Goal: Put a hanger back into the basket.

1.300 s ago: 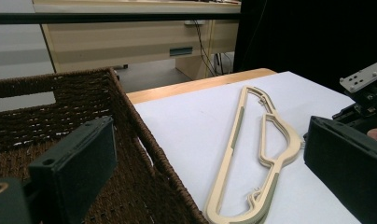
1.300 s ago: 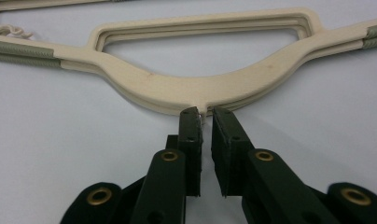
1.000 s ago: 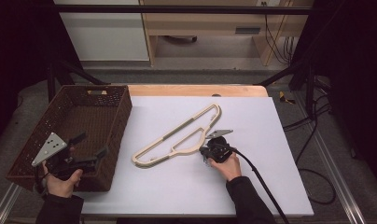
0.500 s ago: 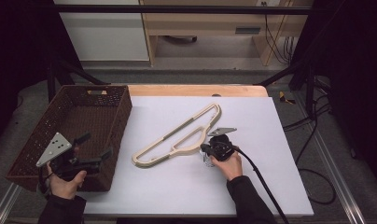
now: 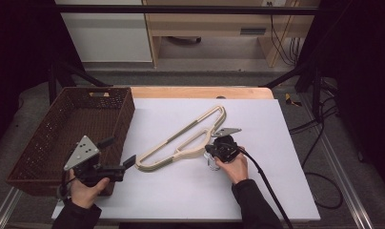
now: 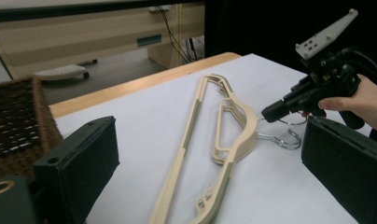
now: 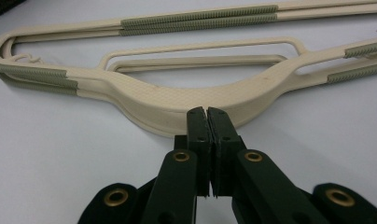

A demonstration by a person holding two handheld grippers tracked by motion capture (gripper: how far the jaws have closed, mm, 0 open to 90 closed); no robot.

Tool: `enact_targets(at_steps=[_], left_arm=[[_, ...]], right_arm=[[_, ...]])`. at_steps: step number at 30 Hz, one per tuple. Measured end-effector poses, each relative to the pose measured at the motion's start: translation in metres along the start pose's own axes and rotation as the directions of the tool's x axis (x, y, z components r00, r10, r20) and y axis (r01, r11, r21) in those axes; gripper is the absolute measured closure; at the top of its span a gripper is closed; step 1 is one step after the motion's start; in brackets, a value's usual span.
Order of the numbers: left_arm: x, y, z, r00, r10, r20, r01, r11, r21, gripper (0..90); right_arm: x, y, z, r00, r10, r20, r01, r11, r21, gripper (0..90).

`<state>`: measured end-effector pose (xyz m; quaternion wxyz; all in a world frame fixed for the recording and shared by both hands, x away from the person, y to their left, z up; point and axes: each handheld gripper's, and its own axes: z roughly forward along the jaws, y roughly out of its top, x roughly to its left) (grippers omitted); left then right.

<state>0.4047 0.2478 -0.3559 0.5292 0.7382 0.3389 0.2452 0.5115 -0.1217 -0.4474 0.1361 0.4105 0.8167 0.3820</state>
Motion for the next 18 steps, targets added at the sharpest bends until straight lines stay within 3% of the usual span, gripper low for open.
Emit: enact_targets(at_steps=[12,18], left_arm=[[-0.023,-0.001,0.056,0.9958,0.038,0.083,-0.047,0.9931,0.107,4.6],[-0.029,-0.002,0.097,0.9932,0.041,0.109,-0.061,0.9809,0.185,5.7]], right_arm=[[-0.001,0.0,-0.002,0.9994,-0.034,0.002,0.034,0.999,-0.003,88.9],[-0.001,0.001,-0.003,0.9994,-0.035,0.006,0.035,0.999,-0.009,88.9]])
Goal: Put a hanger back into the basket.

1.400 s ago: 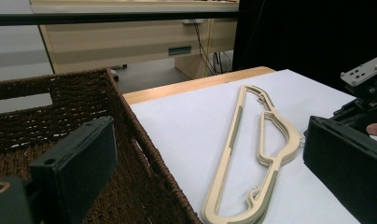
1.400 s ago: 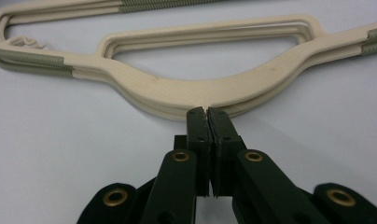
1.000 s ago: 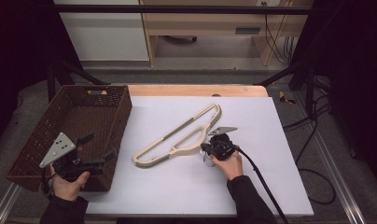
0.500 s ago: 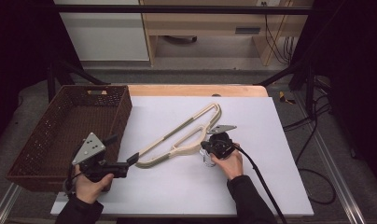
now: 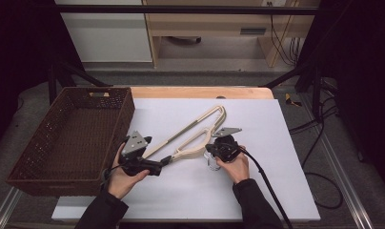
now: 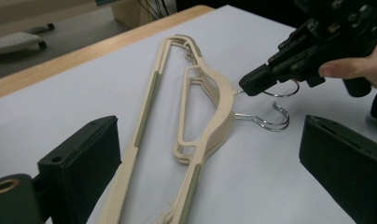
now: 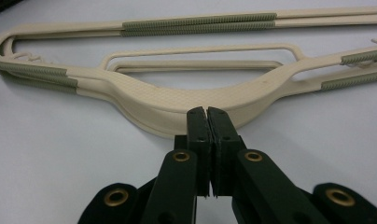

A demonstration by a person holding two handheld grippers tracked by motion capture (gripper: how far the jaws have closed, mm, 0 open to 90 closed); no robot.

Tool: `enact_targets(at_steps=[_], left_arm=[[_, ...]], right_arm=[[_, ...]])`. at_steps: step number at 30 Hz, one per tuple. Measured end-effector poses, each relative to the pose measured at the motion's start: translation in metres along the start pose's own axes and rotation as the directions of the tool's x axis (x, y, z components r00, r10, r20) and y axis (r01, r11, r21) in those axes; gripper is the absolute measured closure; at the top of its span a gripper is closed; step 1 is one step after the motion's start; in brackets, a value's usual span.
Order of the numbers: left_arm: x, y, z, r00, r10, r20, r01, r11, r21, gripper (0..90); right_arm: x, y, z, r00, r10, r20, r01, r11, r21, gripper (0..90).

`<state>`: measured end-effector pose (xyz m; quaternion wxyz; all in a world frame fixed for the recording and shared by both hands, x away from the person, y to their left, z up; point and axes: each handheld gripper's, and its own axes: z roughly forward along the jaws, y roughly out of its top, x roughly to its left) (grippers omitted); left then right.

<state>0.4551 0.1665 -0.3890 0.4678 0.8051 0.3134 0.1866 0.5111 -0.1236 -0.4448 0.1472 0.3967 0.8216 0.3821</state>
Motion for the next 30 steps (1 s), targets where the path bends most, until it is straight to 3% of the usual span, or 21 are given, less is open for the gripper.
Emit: enact_targets(at_steps=[4,11,16,23,26,29,30], left_arm=[[-0.002,0.001,0.022,0.9998,-0.002,0.021,0.002,0.9997,0.023,6.5],[-0.007,0.003,0.051,0.9988,0.042,0.026,-0.044,0.9958,0.08,9.5],[-0.01,0.005,0.07,0.9971,0.067,0.035,-0.071,0.9892,0.128,14.1],[-0.02,0.006,0.098,0.992,0.123,0.029,-0.126,0.9767,0.174,21.0],[-0.024,0.008,0.11,0.9857,0.168,0.018,-0.168,0.9646,0.203,25.4],[-0.027,0.009,0.12,0.9819,0.188,0.021,-0.188,0.9573,0.22,30.0],[-0.028,0.009,0.123,0.9773,0.21,0.023,-0.21,0.9493,0.234,31.8]], right_arm=[[0.0,0.0,0.0,1.0,-0.005,0.001,0.005,1.0,0.002,88.9],[-0.002,0.001,-0.002,0.9999,-0.013,-0.002,0.013,1.0,-0.007,88.9],[-0.002,0.001,-0.002,0.9999,-0.014,0.001,0.014,1.0,-0.008,88.9],[-0.002,0.001,-0.003,0.9996,-0.027,0.007,0.027,1.0,-0.006,88.9],[-0.001,0.001,-0.002,0.9997,-0.021,0.01,0.021,1.0,-0.001,89.0],[-0.002,0.002,-0.002,0.9994,-0.034,0.009,0.034,0.999,-0.006,89.0],[-0.002,0.001,-0.003,0.9991,-0.043,0.006,0.043,0.999,-0.003,89.0]])
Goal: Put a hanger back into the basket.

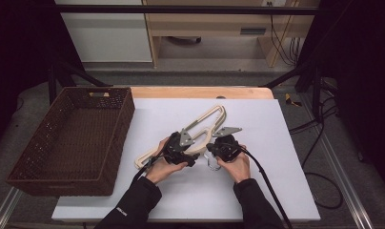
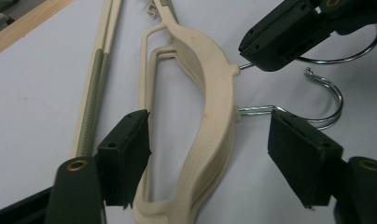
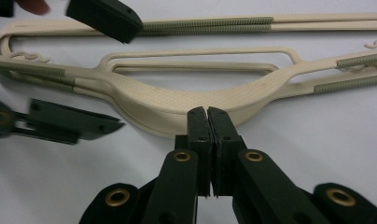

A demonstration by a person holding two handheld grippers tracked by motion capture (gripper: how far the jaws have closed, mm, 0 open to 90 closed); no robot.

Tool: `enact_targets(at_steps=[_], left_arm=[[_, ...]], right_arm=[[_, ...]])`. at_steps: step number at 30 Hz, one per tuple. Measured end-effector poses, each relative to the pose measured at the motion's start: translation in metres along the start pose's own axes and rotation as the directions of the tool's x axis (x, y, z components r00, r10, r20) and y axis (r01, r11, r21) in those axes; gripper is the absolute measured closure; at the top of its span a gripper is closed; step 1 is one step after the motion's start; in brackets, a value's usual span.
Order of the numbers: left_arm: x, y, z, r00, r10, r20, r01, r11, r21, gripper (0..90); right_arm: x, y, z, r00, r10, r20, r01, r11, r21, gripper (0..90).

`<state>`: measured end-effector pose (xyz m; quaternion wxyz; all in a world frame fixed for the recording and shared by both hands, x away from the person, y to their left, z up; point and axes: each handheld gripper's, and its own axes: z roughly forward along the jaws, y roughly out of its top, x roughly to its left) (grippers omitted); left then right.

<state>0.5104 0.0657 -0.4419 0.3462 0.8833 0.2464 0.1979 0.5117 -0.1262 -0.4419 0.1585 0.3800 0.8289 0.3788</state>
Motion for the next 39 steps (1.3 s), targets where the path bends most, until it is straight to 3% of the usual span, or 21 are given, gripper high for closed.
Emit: enact_targets(at_steps=[2,12,18,24,26,30,33,39], left_arm=[[0.0,0.001,0.003,0.9997,0.026,0.002,-0.026,0.9995,0.017,35.2],[0.0,0.0,0.017,0.9987,0.034,-0.037,-0.033,0.9984,0.045,53.5],[-0.004,0.002,0.02,0.9979,0.052,-0.039,-0.049,0.9968,0.063,65.5],[-0.005,0.004,0.017,0.997,0.063,-0.044,-0.06,0.996,0.065,69.1],[-0.007,0.005,0.016,0.9949,0.084,-0.056,-0.08,0.9945,0.068,70.3],[-0.006,0.007,0.01,0.9934,0.089,-0.072,-0.085,0.9947,0.058,73.2],[-0.001,0.009,0.003,0.9938,0.084,-0.072,-0.08,0.9954,0.053,74.5],[0.009,0.01,-0.008,0.9936,0.065,-0.093,-0.063,0.9977,0.024,76.5]], right_arm=[[0.001,0.0,-0.001,1.0,0.004,0.0,-0.004,1.0,0.003,89.0],[0.001,0.002,-0.004,1.0,-0.002,-0.004,0.002,1.0,-0.007,89.0],[0.004,0.004,-0.005,0.9999,-0.01,0.0,0.01,1.0,-0.013,88.9],[0.006,0.005,-0.006,1.0,0.0,0.004,0.0,1.0,-0.019,88.7],[0.005,0.005,-0.008,0.9997,-0.025,0.004,0.025,0.999,-0.025,88.1],[0.005,0.008,-0.018,1.0,-0.005,0.004,0.005,0.997,-0.072,80.8],[0.003,0.012,-0.031,1.0,0.003,0.009,-0.002,0.991,-0.136,74.0],[-0.01,0.015,-0.065,0.9985,0.052,0.018,-0.045,0.959,-0.281,56.5]])
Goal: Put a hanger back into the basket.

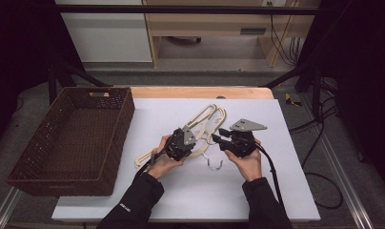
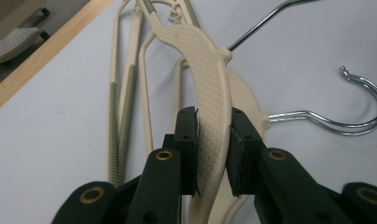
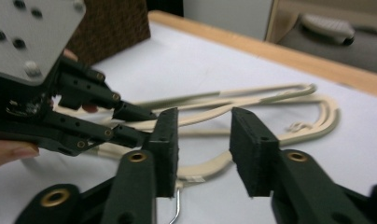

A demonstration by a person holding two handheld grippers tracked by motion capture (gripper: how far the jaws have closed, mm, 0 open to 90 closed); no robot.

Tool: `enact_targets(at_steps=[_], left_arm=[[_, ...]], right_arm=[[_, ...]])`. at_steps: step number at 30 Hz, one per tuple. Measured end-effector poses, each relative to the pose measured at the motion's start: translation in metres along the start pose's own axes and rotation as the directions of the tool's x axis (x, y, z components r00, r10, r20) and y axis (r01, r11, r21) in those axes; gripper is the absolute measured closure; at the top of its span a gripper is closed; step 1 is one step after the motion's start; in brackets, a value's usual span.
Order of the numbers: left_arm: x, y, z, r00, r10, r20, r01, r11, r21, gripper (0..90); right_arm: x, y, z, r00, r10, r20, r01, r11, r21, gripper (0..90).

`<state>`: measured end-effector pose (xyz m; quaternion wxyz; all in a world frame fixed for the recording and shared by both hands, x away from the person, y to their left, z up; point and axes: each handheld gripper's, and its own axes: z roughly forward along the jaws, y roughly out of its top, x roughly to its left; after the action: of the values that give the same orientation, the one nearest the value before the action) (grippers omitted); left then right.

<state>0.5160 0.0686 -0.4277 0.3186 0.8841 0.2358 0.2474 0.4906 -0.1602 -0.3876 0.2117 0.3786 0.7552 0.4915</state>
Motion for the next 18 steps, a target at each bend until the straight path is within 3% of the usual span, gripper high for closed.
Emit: enact_targets(at_steps=[7,14,16,18], left_arm=[[0.016,0.002,-0.012,0.9996,-0.025,-0.016,0.024,0.9995,-0.019,79.1],[0.033,0.001,-0.022,0.9971,-0.065,-0.041,0.063,0.9973,-0.036,81.8],[0.036,0.001,-0.022,0.9932,-0.104,-0.052,0.101,0.9928,-0.065,82.6],[0.043,0.0,-0.026,0.9932,-0.091,-0.073,0.088,0.9951,-0.046,83.5]], right_arm=[[-0.013,0.004,-0.027,0.9993,0.027,0.027,-0.024,0.996,-0.081,34.7],[-0.017,-0.014,-0.035,0.9996,0.019,0.022,-0.018,0.999,-0.044,19.5],[-0.019,-0.019,-0.038,0.9992,0.033,0.022,-0.032,0.998,-0.045,18.9],[-0.021,-0.022,-0.041,0.9989,0.048,0.004,-0.047,0.998,-0.05,18.5]])
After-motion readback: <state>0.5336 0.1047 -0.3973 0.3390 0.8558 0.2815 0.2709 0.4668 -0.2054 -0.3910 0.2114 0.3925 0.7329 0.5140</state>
